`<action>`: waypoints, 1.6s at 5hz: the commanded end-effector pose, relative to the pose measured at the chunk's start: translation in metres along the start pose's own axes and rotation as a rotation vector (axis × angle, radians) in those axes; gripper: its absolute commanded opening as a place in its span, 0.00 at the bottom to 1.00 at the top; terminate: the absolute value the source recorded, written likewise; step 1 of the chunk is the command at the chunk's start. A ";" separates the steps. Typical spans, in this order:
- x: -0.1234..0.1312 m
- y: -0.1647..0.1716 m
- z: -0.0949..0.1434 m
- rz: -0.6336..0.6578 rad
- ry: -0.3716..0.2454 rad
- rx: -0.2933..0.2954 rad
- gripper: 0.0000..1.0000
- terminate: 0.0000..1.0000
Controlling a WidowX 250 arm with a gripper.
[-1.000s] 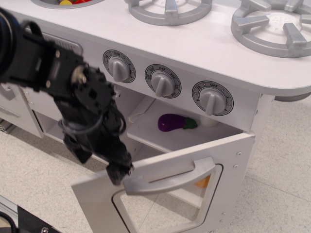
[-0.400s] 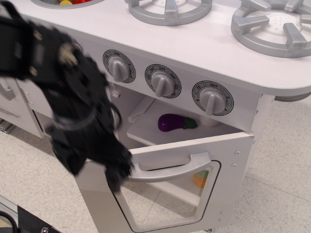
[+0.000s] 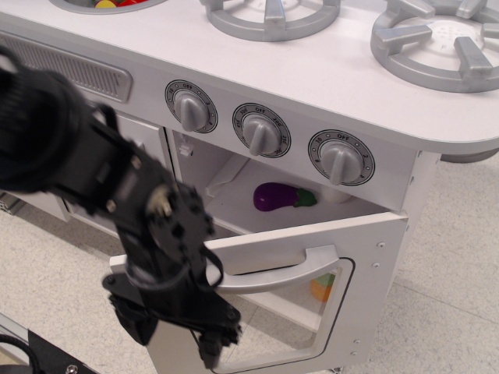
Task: Close oven
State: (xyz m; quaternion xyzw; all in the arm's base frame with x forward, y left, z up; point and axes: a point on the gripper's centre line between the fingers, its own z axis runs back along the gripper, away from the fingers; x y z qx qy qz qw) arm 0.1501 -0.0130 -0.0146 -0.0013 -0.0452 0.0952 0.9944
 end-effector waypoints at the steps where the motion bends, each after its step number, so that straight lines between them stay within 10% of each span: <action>1: 0.043 0.002 -0.013 0.115 -0.127 -0.010 1.00 0.00; 5: 0.113 0.012 -0.008 0.197 -0.308 0.014 1.00 0.00; 8: 0.111 0.016 0.014 0.204 -0.313 -0.028 1.00 0.00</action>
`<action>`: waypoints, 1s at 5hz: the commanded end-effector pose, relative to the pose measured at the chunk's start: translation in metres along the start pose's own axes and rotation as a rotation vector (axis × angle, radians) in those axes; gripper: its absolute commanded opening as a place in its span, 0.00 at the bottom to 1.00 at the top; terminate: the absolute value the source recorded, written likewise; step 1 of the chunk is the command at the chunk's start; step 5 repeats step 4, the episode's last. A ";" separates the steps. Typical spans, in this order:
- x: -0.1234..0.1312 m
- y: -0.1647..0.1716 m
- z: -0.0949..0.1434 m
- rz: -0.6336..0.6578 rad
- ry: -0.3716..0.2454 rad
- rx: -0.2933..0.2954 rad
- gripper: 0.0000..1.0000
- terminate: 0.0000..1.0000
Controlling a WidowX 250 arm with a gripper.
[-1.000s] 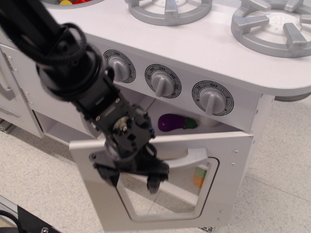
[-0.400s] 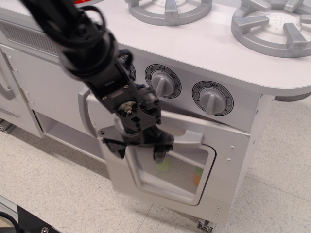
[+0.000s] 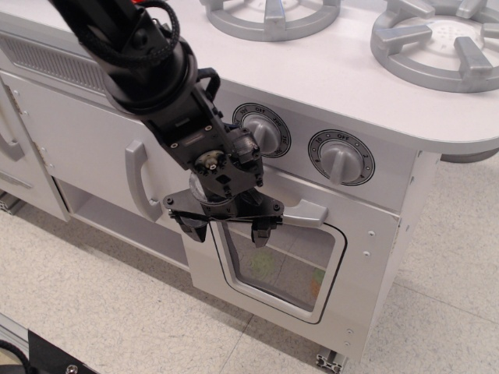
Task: Close oven
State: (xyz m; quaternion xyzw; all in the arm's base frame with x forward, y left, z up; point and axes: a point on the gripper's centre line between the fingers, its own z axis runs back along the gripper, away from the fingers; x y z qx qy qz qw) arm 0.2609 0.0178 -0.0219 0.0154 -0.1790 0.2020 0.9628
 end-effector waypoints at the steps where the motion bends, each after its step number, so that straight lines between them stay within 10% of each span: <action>1: 0.001 0.015 0.054 -0.004 0.046 -0.092 1.00 0.00; 3: 0.005 0.019 0.072 0.011 0.043 -0.114 1.00 0.00; 4: 0.005 0.019 0.072 0.011 0.043 -0.114 1.00 1.00; 5: 0.005 0.019 0.072 0.011 0.043 -0.114 1.00 1.00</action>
